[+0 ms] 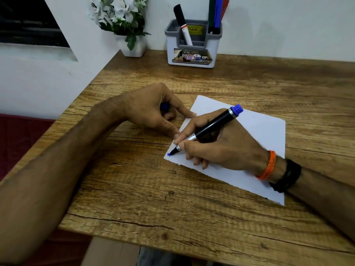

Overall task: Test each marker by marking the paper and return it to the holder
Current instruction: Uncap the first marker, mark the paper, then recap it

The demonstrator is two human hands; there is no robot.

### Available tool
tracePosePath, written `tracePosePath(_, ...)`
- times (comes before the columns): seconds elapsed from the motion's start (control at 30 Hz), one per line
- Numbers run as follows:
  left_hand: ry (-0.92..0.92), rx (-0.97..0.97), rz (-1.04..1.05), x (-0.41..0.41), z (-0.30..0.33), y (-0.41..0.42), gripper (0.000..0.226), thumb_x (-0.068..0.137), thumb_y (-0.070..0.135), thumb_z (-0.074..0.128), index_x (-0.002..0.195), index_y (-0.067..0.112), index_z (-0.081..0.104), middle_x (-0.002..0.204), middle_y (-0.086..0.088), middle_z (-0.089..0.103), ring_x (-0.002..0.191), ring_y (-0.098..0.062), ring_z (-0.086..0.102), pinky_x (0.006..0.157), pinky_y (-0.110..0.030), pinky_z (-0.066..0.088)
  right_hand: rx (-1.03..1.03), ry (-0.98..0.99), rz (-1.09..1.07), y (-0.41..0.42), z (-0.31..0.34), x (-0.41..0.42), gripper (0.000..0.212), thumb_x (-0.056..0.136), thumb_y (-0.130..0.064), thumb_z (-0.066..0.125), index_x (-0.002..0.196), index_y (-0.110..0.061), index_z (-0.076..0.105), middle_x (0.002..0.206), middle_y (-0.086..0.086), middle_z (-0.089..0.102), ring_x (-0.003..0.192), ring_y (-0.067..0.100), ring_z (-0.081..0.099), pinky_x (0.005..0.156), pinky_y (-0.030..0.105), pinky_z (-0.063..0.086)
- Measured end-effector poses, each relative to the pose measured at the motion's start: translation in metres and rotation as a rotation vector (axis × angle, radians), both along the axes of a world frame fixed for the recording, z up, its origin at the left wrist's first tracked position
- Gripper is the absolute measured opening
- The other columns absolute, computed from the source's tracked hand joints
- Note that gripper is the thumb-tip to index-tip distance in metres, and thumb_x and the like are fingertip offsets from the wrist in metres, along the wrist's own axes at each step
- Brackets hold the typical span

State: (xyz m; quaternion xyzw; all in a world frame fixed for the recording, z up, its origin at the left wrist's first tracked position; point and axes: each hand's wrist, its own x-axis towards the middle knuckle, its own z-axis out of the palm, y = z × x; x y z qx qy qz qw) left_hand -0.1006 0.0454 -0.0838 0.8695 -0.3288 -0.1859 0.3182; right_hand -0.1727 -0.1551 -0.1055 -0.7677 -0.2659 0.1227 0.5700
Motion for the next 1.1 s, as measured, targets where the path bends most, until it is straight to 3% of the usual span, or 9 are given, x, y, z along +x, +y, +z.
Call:
tracePosePath(0.1, -0.005, 0.009, -0.003, 0.000, 0.000, 0.001, 0.057, 0.064, 0.033, 0.082, 0.118, 0.023, 0.069, 0.053, 0.014, 0.051, 0.053, -0.005, 0.049, 0.064, -0.019, 0.043, -0.001, -0.005, 0.011, 0.000, -0.001, 0.000, 0.006, 0.085, 0.001, 0.070, 0.088, 0.002, 0.074, 0.064, 0.009, 0.070, 0.050, 0.013, 0.067, 0.045, 0.020, 0.050)
tracePosePath(0.3, -0.006, 0.008, -0.007, 0.001, -0.001, 0.001, 0.056, 0.064, 0.035, 0.082, 0.118, 0.024, 0.069, 0.054, 0.013, 0.051, 0.054, -0.008, 0.050, 0.063, -0.020, 0.043, 0.020, 0.000, 0.042, -0.002, -0.003, 0.002, 0.006, 0.084, 0.002, 0.070, 0.088, 0.002, 0.074, 0.064, 0.008, 0.070, 0.049, 0.012, 0.066, 0.045, 0.020, 0.050)
tracePosePath(0.43, -0.002, 0.007, -0.023, 0.001, 0.001, 0.000, 0.046, 0.062, 0.037, 0.081, 0.107, 0.035, 0.071, 0.058, 0.002, 0.055, 0.054, -0.016, 0.052, 0.059, -0.017, 0.044, 0.183, 0.064, -0.026, -0.003, -0.004, 0.008, 0.007, 0.084, -0.004, 0.068, 0.087, 0.000, 0.073, 0.062, 0.007, 0.069, 0.046, 0.012, 0.062, 0.043, 0.021, 0.047)
tracePosePath(0.6, -0.023, -0.011, -0.010, 0.000, -0.003, 0.000, 0.043, 0.063, 0.052, 0.083, 0.104, 0.045, 0.069, 0.081, -0.015, 0.069, 0.071, -0.034, 0.064, 0.068, -0.048, 0.053, 0.390, 0.255, -0.105, -0.007, -0.001, 0.017, 0.016, 0.081, -0.014, 0.065, 0.089, -0.003, 0.072, 0.066, 0.010, 0.067, 0.051, 0.013, 0.060, 0.046, 0.021, 0.046)
tracePosePath(0.77, -0.097, -0.102, 0.148, -0.004, 0.002, 0.003, 0.044, 0.079, 0.042, 0.069, 0.120, 0.035, 0.055, 0.097, -0.003, 0.068, 0.089, -0.024, 0.063, 0.081, -0.042, 0.051, 0.448, 0.268, -0.130, -0.016, 0.013, 0.022, 0.031, 0.085, -0.024, 0.053, 0.097, -0.003, 0.073, 0.073, 0.011, 0.069, 0.058, 0.016, 0.063, 0.050, 0.024, 0.049)
tracePosePath(0.83, -0.037, -0.190, 0.193, -0.005, 0.002, 0.003, 0.035, 0.089, 0.025, 0.065, 0.121, 0.026, 0.050, 0.102, -0.001, 0.070, 0.097, -0.021, 0.064, 0.086, -0.041, 0.051, 0.443, 0.251, -0.151, -0.022, 0.019, 0.024, 0.034, 0.084, -0.025, 0.051, 0.099, -0.005, 0.074, 0.078, 0.013, 0.071, 0.060, 0.017, 0.064, 0.051, 0.024, 0.050)
tracePosePath(0.97, -0.029, -0.278, 0.229, -0.010, -0.002, -0.002, 0.017, 0.097, 0.002, 0.049, 0.109, 0.014, 0.047, 0.091, 0.014, 0.073, 0.081, -0.005, 0.063, 0.076, -0.027, 0.051, 0.383, 0.173, -0.260, -0.028, 0.021, 0.025, 0.029, 0.082, -0.027, 0.055, 0.100, -0.010, 0.070, 0.087, 0.016, 0.075, 0.062, 0.020, 0.066, 0.052, 0.025, 0.049)
tracePosePath(1.1, -0.050, -0.399, 0.269, -0.012, -0.003, -0.007, 0.011, 0.094, 0.002, 0.053, 0.105, 0.004, 0.054, 0.089, 0.000, 0.071, 0.079, -0.012, 0.068, 0.077, -0.027, 0.054, 0.390, 0.153, -0.336, -0.030, 0.020, 0.025, 0.018, 0.088, -0.022, 0.063, 0.095, -0.006, 0.066, 0.080, 0.011, 0.074, 0.053, 0.016, 0.062, 0.049, 0.023, 0.047)
